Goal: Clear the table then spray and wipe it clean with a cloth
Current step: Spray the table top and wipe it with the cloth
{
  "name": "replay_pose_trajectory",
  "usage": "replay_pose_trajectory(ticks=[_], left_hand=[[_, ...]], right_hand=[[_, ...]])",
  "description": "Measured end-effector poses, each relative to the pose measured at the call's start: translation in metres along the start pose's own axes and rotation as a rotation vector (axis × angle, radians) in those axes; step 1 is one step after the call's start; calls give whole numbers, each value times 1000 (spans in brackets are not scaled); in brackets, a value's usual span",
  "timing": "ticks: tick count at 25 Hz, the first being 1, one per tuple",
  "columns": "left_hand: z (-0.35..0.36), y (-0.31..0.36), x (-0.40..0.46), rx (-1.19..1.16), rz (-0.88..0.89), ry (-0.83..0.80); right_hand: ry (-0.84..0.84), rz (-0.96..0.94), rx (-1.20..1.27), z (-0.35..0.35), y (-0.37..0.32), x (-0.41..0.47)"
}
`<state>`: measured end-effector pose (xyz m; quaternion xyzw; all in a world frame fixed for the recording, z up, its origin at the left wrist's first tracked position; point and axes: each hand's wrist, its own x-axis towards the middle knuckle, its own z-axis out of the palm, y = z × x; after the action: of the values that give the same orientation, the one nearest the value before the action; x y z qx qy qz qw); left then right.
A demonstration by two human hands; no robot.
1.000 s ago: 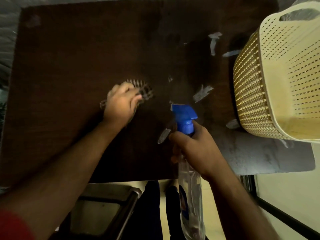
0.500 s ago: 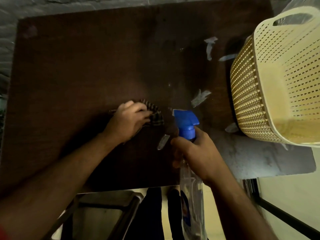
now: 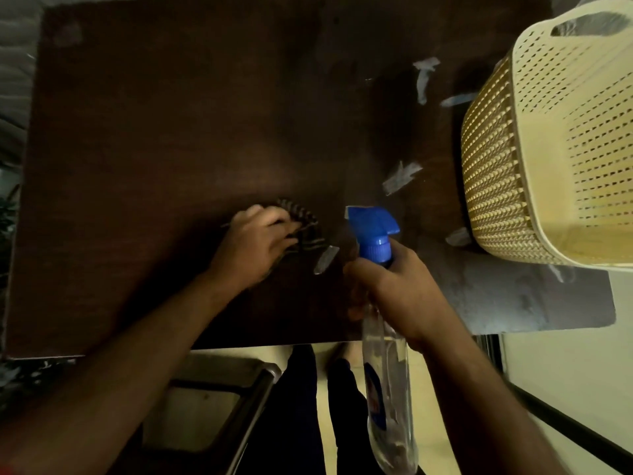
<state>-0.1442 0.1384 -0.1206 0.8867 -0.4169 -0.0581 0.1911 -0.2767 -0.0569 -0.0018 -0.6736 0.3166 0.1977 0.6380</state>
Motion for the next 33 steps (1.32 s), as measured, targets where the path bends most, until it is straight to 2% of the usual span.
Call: replay_pose_trajectory(ticks=[2,4,6,9,13,18,20,22,24,27,30,32,33], left_hand=[[-12,-43,-2,40,-162,120],[-20,-74,33,80,-315,223],[-17,-75,69,77,-365,263],[-1,-53,83,58,-336,299],[14,-6,59,13,-234,251],[30,70,-42,-44,-92,11],[15,43,-57,-18,-103,95],[5,7,-20,29,-282,214],[6,-4,38,70,-394,255],[27,43,46,54,-266,167],[31,68,-54,-5,-46,2],[15,43,-85,-7,-59,33],[11,22,-74,22,-148,72]], right_hand=[[-35,-1,-50,-1,7,-1],[-54,13,-108,-1,18,-4],[-84,46,-154,3,30,-10],[-124,95,-175,9,40,-18],[-14,45,-201,7,41,-19],[53,-13,-207,-8,31,-16],[49,-20,-206,-14,31,-16],[45,-18,-199,-18,32,-16],[24,-20,-183,-17,35,-16],[12,-27,-169,-13,33,-19],[-7,-35,-138,-18,31,-23],[-8,-30,-115,-21,32,-22],[3,-30,-116,-22,33,-20]])
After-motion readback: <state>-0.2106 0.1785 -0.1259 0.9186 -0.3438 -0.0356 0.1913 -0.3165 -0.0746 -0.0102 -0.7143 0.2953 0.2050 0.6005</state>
